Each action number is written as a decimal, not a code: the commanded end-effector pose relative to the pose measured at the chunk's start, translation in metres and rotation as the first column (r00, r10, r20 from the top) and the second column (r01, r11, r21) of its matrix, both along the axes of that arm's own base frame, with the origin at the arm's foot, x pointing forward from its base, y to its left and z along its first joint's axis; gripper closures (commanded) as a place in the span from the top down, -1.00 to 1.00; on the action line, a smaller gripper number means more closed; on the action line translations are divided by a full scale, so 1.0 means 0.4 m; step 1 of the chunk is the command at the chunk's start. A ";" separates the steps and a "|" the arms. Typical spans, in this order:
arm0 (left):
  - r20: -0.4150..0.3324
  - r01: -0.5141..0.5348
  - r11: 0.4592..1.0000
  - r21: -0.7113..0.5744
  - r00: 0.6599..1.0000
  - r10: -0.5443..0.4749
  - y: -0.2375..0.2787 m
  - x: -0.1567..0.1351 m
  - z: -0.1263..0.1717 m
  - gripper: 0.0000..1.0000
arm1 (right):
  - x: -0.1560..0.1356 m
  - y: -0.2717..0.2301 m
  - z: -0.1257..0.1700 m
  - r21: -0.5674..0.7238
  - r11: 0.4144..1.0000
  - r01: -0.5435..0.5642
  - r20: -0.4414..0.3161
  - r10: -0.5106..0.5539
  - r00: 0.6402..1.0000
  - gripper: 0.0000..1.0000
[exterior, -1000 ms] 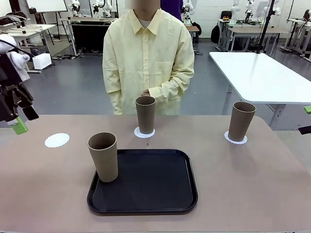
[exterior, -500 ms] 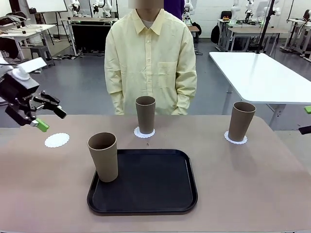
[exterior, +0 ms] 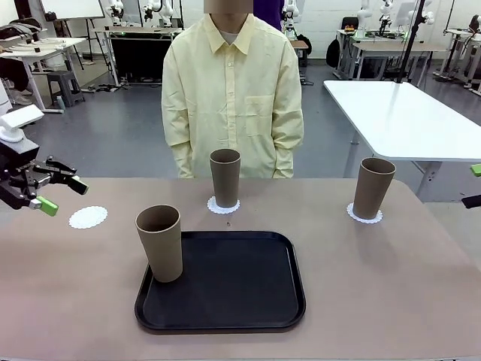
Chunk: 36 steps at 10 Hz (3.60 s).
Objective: Place coasters on the table and set cups on them.
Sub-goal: Take one Reusable plastic cup from the Flat Tray and place it on a coaster set by the human.
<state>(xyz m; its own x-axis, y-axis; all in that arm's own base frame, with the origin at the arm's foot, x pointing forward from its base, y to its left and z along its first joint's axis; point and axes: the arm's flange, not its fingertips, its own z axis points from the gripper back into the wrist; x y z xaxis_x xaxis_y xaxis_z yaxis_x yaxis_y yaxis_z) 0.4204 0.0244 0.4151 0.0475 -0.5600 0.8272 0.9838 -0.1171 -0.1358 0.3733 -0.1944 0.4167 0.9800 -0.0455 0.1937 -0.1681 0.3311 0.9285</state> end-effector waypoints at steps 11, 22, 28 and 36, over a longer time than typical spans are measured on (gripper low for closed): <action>0.086 -0.139 0.989 -0.052 0.986 0.143 -0.029 -0.058 -0.034 1.00 | 0.000 -0.001 0.001 0.002 1.000 -0.001 0.000 0.001 1.000 1.00; 0.205 -0.122 0.957 -0.264 0.962 0.179 -0.142 -0.149 -0.223 1.00 | 0.000 -0.001 0.001 0.002 1.000 -0.001 0.000 0.001 1.000 1.00; 0.130 -0.068 0.977 -0.202 0.987 0.096 -0.251 -0.143 -0.322 1.00 | 0.000 -0.001 0.001 0.002 1.000 -0.001 0.000 0.001 1.000 1.00; 0.092 -0.059 0.977 -0.205 0.993 0.080 -0.259 -0.107 -0.331 1.00 | 0.000 -0.001 0.001 0.002 1.000 -0.001 0.000 0.001 1.000 1.00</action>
